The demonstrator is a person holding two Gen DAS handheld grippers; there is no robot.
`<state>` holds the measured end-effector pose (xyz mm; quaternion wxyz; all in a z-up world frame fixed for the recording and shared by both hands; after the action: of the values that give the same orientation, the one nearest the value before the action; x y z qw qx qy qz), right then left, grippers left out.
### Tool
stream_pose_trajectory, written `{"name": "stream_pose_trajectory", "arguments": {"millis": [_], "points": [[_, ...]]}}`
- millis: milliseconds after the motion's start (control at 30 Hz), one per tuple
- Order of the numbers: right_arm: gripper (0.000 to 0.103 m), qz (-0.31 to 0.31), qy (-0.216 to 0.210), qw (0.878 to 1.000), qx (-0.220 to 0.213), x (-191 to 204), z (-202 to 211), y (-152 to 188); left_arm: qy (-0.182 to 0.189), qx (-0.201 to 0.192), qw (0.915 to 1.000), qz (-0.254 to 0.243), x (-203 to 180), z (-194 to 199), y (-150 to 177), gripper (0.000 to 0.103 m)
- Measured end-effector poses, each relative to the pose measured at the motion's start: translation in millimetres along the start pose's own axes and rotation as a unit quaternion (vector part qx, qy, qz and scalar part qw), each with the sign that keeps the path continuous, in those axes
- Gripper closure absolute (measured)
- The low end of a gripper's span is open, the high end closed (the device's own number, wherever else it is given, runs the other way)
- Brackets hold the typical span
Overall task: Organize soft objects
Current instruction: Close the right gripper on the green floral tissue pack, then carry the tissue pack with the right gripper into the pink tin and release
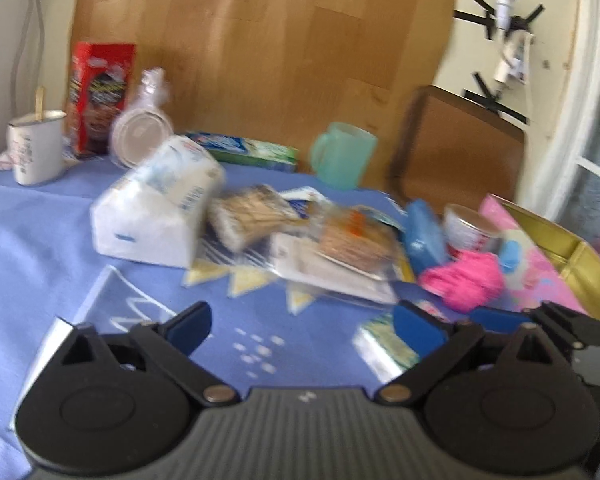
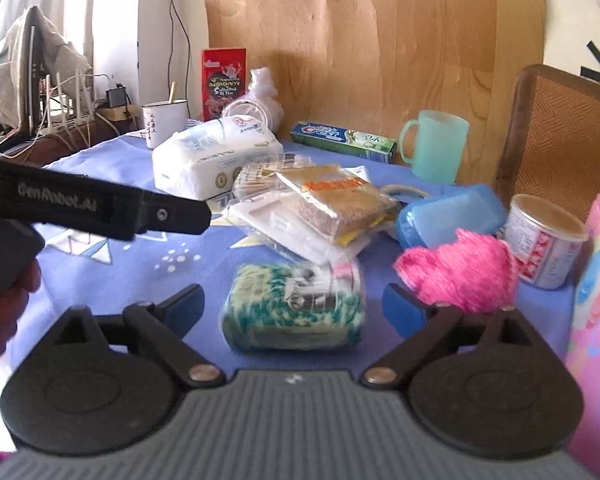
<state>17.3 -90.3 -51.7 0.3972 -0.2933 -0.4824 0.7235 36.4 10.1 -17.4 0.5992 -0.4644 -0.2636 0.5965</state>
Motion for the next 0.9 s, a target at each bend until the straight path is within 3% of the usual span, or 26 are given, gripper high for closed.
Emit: {"name": "stream_pose_trajectory", "arguments": {"millis": [200, 300, 333, 367, 400, 433, 533, 667, 767, 900], "points": [[0.006, -0.030, 0.007, 0.999, 0.014, -14.1, 7.3, 7.9, 0.076, 0.075, 0.9940, 0.021, -29.9, -22.1, 18.6, 0.036], [0.009, -0.036, -0.001, 0.999, 0.017, -9.5, 5.3, 9.1, 0.080, 0.102, 0.9909, 0.038, -31.5, -36.0, 29.2, 0.045], [0.015, -0.033, -0.004, 0.999, 0.024, -7.2, 2.7, 12.3, 0.078, 0.097, 0.9916, 0.035, -32.8, -35.9, 29.6, 0.050], [0.031, -0.030, -0.011, 0.999, 0.031, -3.9, -0.3, 16.2, 0.080, 0.102, 0.9910, 0.034, -34.3, -36.1, 30.3, 0.057], [0.048, -0.028, -0.015, 0.999, 0.037, -1.4, -1.6, 20.5, 0.083, 0.103, 0.9907, 0.032, -38.5, -33.8, 30.2, 0.057], [0.056, -0.017, -0.007, 0.999, 0.030, -0.2, 0.2, 20.4, 0.087, 0.099, 0.9909, 0.027, -42.7, -29.9, 29.1, 0.057], [0.057, -0.005, 0.012, 1.000, 0.004, -3.4, 15.2, 14.4, 0.105, 0.070, 0.9920, -0.003, -64.4, -16.5, 14.8, 0.057], [0.057, 0.001, 0.062, 0.996, -0.067, -21.4, 50.3, -1.1, 0.151, 0.031, 0.9871, -0.042, -110.7, -6.2, -13.2, 0.057], [0.056, 0.005, 0.121, 0.987, -0.108, -45.1, 79.4, -8.9, 0.191, 0.021, 0.9780, -0.080, -157.1, -10.3, -24.7, 0.057], [0.055, -0.016, 0.199, 0.971, -0.132, -93.7, 116.6, -12.8, 0.247, 0.015, 0.9602, -0.129, -228.2, -23.2, -24.4, 0.056]]}}
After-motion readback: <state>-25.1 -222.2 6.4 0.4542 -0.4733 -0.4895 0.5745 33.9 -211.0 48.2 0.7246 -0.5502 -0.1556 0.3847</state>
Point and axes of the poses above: each gripper's, at about its wrist camera, not at the fingertips, and z roughly against the way its jaws point, x to its left, y to its underside, the point moved 10 cm from there along -z, roughly the way its jaws point, and after that the axes turned 7 degrees about -x, right-handed, at the moved point
